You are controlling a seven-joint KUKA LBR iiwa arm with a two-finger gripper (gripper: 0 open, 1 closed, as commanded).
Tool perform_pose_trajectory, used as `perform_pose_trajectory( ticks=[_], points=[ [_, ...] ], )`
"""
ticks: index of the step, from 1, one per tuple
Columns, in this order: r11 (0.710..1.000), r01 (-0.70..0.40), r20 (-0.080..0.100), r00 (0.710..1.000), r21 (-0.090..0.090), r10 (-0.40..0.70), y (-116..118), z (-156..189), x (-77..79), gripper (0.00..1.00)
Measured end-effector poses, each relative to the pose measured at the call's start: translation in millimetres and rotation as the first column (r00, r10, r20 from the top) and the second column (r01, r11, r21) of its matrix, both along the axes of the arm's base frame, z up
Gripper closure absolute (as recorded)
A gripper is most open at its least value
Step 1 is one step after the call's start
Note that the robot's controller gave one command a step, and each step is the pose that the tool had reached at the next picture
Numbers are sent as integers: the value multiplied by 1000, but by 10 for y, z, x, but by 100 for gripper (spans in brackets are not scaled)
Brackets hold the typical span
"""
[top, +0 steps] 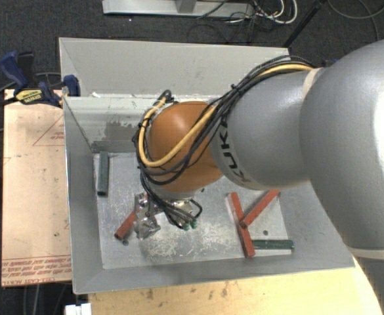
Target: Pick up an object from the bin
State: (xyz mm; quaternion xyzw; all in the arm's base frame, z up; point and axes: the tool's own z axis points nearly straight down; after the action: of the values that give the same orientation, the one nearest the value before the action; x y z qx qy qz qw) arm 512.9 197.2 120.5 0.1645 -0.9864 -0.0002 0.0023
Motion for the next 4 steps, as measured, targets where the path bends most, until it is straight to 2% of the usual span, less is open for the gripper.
perform_pose_trajectory(
  ticks=[1,2,3,4],
  points=[
    [997,-81,5,997,2,81,271,702,222,100],
    [1000,-19,5,1000,2,19,351,818,161,0],
    [1000,14,5,1000,2,-14,350,688,72,0],
    [1000,-9,14,1000,8,9,246,-444,98,100]
  ],
)
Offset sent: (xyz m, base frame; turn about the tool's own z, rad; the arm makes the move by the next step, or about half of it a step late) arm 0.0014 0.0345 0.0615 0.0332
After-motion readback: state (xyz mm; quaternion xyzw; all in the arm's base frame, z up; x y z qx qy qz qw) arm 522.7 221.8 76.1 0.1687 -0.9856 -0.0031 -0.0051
